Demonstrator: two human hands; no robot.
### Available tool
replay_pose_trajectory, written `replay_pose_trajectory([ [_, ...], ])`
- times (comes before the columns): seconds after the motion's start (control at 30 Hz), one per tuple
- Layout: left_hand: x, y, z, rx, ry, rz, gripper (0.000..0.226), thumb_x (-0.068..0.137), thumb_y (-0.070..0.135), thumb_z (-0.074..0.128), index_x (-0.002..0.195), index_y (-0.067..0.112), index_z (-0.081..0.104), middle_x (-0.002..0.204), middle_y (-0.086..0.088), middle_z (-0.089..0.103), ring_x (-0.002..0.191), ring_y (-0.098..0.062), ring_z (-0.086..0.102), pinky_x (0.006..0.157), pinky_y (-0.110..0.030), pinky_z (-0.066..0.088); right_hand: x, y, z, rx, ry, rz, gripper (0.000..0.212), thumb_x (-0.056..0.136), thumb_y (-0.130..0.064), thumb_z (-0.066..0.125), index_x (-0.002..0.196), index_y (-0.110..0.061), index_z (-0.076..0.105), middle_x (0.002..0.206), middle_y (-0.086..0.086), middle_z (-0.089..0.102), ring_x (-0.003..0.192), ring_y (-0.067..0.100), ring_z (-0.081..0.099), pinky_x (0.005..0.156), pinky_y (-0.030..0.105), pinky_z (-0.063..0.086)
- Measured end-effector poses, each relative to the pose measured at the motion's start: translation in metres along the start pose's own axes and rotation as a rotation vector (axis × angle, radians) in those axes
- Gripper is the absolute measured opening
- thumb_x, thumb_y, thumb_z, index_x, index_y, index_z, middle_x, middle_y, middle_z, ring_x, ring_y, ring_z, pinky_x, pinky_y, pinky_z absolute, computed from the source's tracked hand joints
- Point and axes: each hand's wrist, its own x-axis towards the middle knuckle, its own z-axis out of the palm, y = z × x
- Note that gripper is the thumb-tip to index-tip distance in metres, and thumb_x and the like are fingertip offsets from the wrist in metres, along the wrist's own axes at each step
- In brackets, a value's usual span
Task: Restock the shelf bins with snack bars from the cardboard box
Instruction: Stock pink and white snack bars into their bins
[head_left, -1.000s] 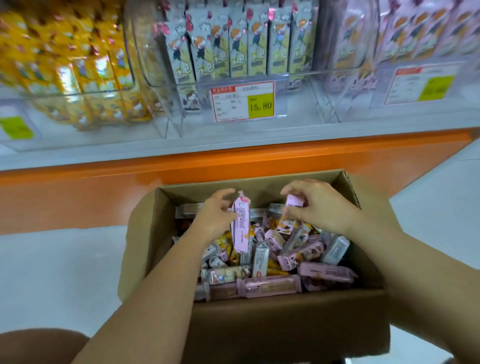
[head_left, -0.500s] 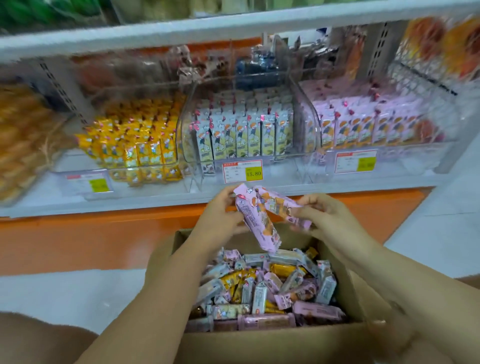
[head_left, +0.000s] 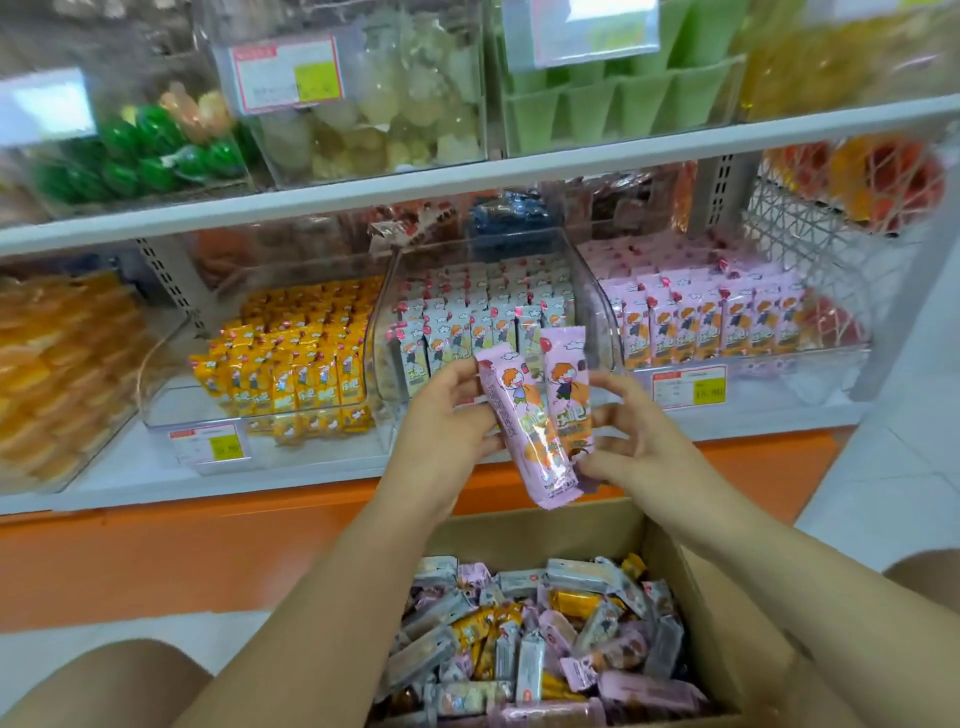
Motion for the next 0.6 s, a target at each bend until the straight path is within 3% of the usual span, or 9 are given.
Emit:
replay_pose_trajectory([
  [0.13, 0.014, 0.020, 0.015, 0.123, 0.019, 0.089, 0.031, 0.094, -0.005, 0.046, 0.106, 0.022, 0.056, 0.101, 0.005, 0.061, 0.089, -0.012, 0.065, 0.066, -0.025, 0.059, 0.007, -0.015, -0.016, -0.127, -0.020, -0.061, 0.053, 0.090, -0.008, 0.061, 0.109, -0.050, 0.034, 0.105, -0.007, 0.047, 0.083, 0.003, 0.058, 0.065, 0.010, 0.049],
  [0.2, 0.022, 0.028, 0.027, 0.192, -0.004, 0.136, 0.035, 0.093, -0.008, 0.043, 0.099, 0.024, 0.057, 0.099, 0.006, 0.062, 0.083, -0.009, 0.065, 0.064, -0.023, 0.058, 0.008, -0.017, -0.026, -0.148, 0.022, -0.072, 0.044, 0.090, -0.023, 0.061, 0.109, -0.050, 0.030, 0.101, -0.016, 0.045, 0.085, -0.006, 0.052, 0.067, 0.008, 0.046],
  [0.27, 0.029, 0.032, 0.041, 0.239, -0.031, 0.192, 0.041, 0.091, -0.011, 0.042, 0.090, 0.027, 0.056, 0.092, 0.006, 0.063, 0.070, -0.001, 0.064, 0.058, -0.018, 0.055, 0.008, -0.014, -0.038, -0.145, 0.068, -0.083, 0.043, 0.089, -0.031, 0.060, 0.116, -0.046, 0.030, 0.098, -0.013, 0.049, 0.086, -0.008, 0.051, 0.073, 0.007, 0.044],
  [0.33, 0.037, 0.034, 0.056, 0.312, -0.018, 0.275, 0.043, 0.089, -0.012, 0.042, 0.086, 0.028, 0.056, 0.081, 0.005, 0.060, 0.059, 0.003, 0.056, 0.051, -0.014, 0.048, 0.011, -0.011, -0.048, -0.186, 0.117, -0.117, 0.033, 0.087, -0.035, 0.062, 0.117, -0.033, 0.049, 0.102, -0.002, 0.059, 0.093, 0.001, 0.057, 0.084, 0.018, 0.046],
  [0.37, 0.042, 0.034, 0.065, 0.348, -0.004, 0.322, 0.043, 0.088, -0.011, 0.043, 0.084, 0.029, 0.056, 0.076, 0.006, 0.056, 0.055, 0.002, 0.051, 0.049, -0.014, 0.043, 0.011, -0.013, -0.053, -0.232, 0.147, -0.141, 0.024, 0.085, -0.037, 0.064, 0.106, -0.025, 0.058, 0.098, 0.001, 0.064, 0.091, 0.008, 0.061, 0.084, 0.028, 0.049],
  [0.43, 0.051, 0.037, 0.084, 0.397, 0.006, 0.413, 0.042, 0.086, -0.010, 0.045, 0.080, 0.030, 0.056, 0.072, 0.009, 0.051, 0.057, -0.002, 0.046, 0.052, -0.015, 0.038, 0.011, -0.016, -0.063, -0.253, 0.201, -0.196, 0.012, 0.085, -0.032, 0.066, 0.076, -0.025, 0.062, 0.066, -0.010, 0.065, 0.063, 0.002, 0.059, 0.064, 0.018, 0.045],
  [0.5, 0.062, 0.039, 0.104, 0.438, -0.001, 0.492, 0.039, 0.084, -0.009, 0.049, 0.080, 0.029, 0.055, 0.078, 0.009, 0.055, 0.069, -0.004, 0.050, 0.062, -0.012, 0.040, 0.013, -0.019, -0.074, -0.241, 0.263, -0.236, 0.046, 0.086, -0.022, 0.067, 0.046, -0.031, 0.047, 0.035, -0.014, 0.041, 0.036, 0.002, 0.040, 0.043, 0.010, 0.029],
  [0.53, 0.067, 0.040, 0.113, 0.470, -0.007, 0.522, 0.035, 0.085, -0.006, 0.052, 0.082, 0.028, 0.055, 0.083, 0.009, 0.057, 0.074, -0.002, 0.051, 0.066, -0.009, 0.040, 0.013, -0.020, -0.081, -0.214, 0.308, -0.237, 0.052, 0.086, -0.019, 0.067, 0.043, -0.032, 0.042, 0.031, -0.013, 0.035, 0.032, 0.003, 0.036, 0.040, 0.010, 0.027],
  [0.6, 0.077, 0.040, 0.128, 0.519, -0.021, 0.541, 0.022, 0.089, 0.006, 0.056, 0.086, 0.027, 0.057, 0.086, 0.014, 0.057, 0.077, 0.003, 0.050, 0.069, -0.009, 0.039, 0.017, -0.023, -0.096, -0.180, 0.367, -0.292, 0.035, 0.086, -0.019, 0.068, 0.058, -0.029, 0.049, 0.037, -0.017, 0.045, 0.038, -0.001, 0.043, 0.042, 0.008, 0.030],
])
